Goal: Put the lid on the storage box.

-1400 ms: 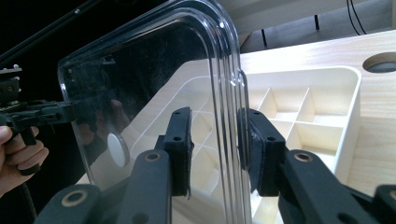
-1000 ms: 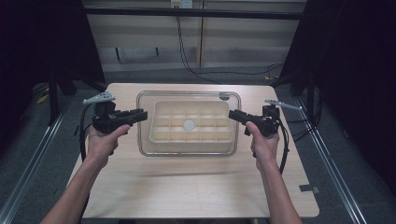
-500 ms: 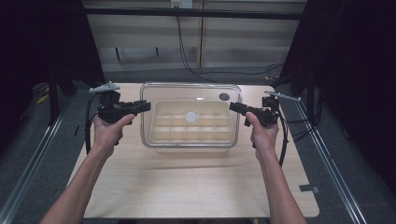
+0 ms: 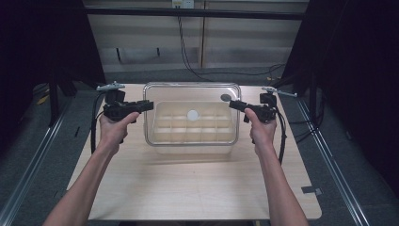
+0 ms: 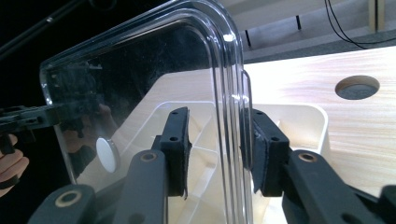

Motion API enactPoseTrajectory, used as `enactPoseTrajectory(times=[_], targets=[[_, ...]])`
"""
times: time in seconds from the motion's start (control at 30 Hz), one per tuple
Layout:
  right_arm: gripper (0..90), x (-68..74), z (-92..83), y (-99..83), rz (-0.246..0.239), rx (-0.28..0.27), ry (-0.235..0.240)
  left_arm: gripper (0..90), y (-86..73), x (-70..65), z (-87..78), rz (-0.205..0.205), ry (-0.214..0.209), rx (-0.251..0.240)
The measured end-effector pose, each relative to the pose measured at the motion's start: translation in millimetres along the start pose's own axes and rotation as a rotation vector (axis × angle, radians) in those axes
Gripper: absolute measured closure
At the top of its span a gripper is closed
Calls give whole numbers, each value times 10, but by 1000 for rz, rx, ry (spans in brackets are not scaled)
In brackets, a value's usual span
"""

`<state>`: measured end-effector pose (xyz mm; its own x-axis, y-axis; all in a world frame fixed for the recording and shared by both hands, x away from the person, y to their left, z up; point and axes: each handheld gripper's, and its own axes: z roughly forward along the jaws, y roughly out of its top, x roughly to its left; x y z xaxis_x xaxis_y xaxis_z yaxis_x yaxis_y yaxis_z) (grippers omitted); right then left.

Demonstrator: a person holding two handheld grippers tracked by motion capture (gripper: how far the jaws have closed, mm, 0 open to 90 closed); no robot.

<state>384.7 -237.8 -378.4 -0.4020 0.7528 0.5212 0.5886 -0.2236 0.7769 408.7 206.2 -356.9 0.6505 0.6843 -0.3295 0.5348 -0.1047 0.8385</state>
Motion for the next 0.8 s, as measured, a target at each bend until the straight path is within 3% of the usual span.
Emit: enactPoseTrajectory(times=[0.23, 0.37, 0.53, 0.77, 0.8], targets=[[619, -56, 76, 9, 4, 15, -19, 683, 11, 61, 94, -18, 8, 9], [602, -73, 143, 50, -10, 53, -58, 668, 11, 88, 168, -32, 20, 19], [602, -122, 178, 49, -1, 54, -56, 664, 15, 150, 234, -47, 13, 29], [587, -189, 264, 49, 9, 78, -75, 654, 26, 261, 345, -93, 0, 39], [578, -199, 300, 60, 4, 91, -90, 653, 14, 306, 386, -119, -9, 41]])
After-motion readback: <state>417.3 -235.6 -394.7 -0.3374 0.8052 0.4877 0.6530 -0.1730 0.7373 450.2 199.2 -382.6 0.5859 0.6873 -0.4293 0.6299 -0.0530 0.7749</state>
